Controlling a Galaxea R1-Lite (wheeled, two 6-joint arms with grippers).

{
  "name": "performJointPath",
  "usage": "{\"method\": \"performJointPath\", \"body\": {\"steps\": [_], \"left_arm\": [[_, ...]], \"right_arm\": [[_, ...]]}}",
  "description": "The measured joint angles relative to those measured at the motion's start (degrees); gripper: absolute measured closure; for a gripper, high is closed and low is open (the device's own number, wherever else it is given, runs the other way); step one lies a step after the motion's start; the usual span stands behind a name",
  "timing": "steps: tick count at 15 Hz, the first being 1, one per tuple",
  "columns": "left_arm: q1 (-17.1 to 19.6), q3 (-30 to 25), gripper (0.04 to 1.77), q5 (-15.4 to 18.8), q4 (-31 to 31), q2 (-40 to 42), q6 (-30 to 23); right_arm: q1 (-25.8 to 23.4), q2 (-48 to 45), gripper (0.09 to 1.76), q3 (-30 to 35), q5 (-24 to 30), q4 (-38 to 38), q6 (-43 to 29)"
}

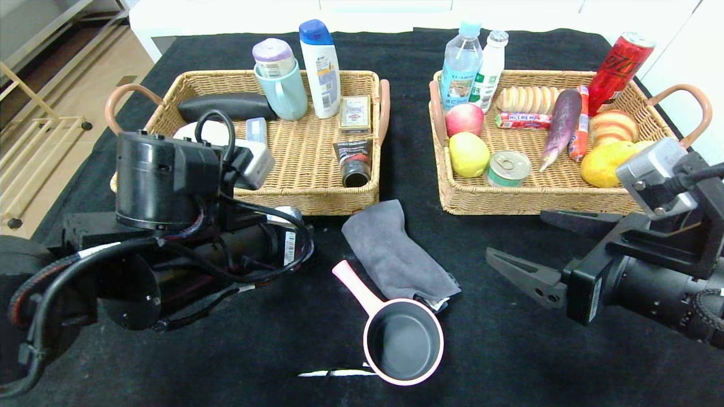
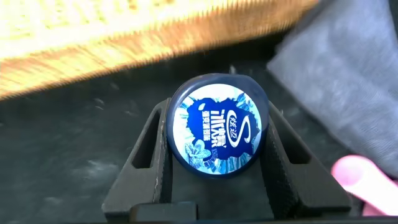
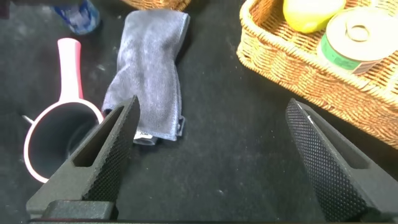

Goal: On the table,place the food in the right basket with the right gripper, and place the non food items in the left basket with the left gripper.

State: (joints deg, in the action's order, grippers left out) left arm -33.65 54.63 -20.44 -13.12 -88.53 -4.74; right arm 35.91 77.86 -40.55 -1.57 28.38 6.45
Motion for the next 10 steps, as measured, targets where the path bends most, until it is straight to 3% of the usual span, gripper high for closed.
{"method": "performJointPath", "body": {"steps": [6, 10], "left_arm": [[-0.4, 4.3, 0.95, 0.4, 3.9, 5.9, 2.7], [-3.8, 7.3, 0.95, 0.7, 5.0, 6.8, 2.9]], "right_arm": [[-1.4, -1.3, 0.14, -0.7, 0.1, 0.0, -0.1], [-1.7, -2.3, 0.14, -1.3, -2.3, -0.1, -0.1]]}}
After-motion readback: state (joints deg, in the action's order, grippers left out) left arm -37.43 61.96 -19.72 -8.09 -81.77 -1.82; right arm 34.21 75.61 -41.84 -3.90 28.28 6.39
